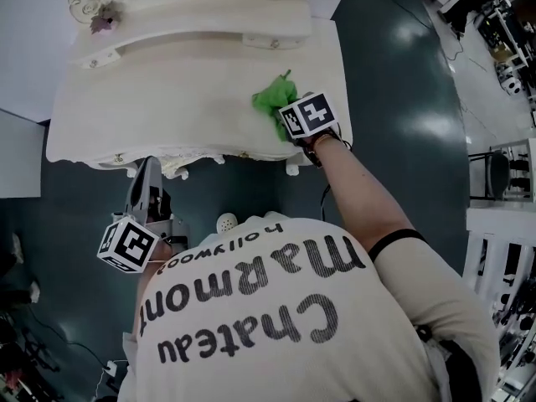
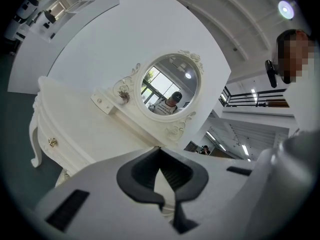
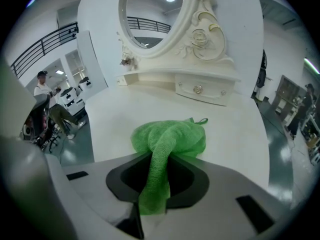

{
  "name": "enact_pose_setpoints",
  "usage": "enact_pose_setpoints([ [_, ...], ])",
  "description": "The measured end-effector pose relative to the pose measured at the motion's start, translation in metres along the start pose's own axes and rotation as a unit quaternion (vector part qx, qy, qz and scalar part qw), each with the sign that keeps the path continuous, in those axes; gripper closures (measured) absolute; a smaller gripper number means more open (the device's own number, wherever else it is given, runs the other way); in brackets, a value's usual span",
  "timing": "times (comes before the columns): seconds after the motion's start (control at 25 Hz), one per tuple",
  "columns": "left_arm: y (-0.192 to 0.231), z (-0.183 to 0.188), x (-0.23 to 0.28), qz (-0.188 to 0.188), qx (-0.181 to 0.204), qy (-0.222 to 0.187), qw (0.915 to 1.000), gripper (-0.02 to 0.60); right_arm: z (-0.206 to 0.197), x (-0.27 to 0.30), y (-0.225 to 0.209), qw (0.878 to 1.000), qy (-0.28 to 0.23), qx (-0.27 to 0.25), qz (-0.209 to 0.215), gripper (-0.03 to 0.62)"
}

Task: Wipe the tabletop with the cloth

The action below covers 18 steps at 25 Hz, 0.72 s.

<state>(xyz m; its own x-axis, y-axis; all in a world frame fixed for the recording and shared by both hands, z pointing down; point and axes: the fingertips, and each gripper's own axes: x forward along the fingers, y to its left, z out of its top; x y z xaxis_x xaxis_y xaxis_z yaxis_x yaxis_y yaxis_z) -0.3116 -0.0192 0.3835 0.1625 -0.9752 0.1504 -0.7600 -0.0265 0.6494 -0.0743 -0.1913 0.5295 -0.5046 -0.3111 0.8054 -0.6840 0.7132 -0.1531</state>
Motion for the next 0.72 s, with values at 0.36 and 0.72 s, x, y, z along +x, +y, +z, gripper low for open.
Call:
enact_pose_setpoints([
  [0.36,-0.022,-0.013,0.016,-0.024,0.009,0.017,0.9995,0.575,-0.024,-0.021,-0.031,0.999,-0.010,0.034,-0.020,0.497],
  [0.72,-0.041,-0.026,0.029,-0.038,0.009,0.033,0.9987,0.575,-0.046,-0.044,-0.061,0.997,-0.017,0.067,-0.040,0.497],
])
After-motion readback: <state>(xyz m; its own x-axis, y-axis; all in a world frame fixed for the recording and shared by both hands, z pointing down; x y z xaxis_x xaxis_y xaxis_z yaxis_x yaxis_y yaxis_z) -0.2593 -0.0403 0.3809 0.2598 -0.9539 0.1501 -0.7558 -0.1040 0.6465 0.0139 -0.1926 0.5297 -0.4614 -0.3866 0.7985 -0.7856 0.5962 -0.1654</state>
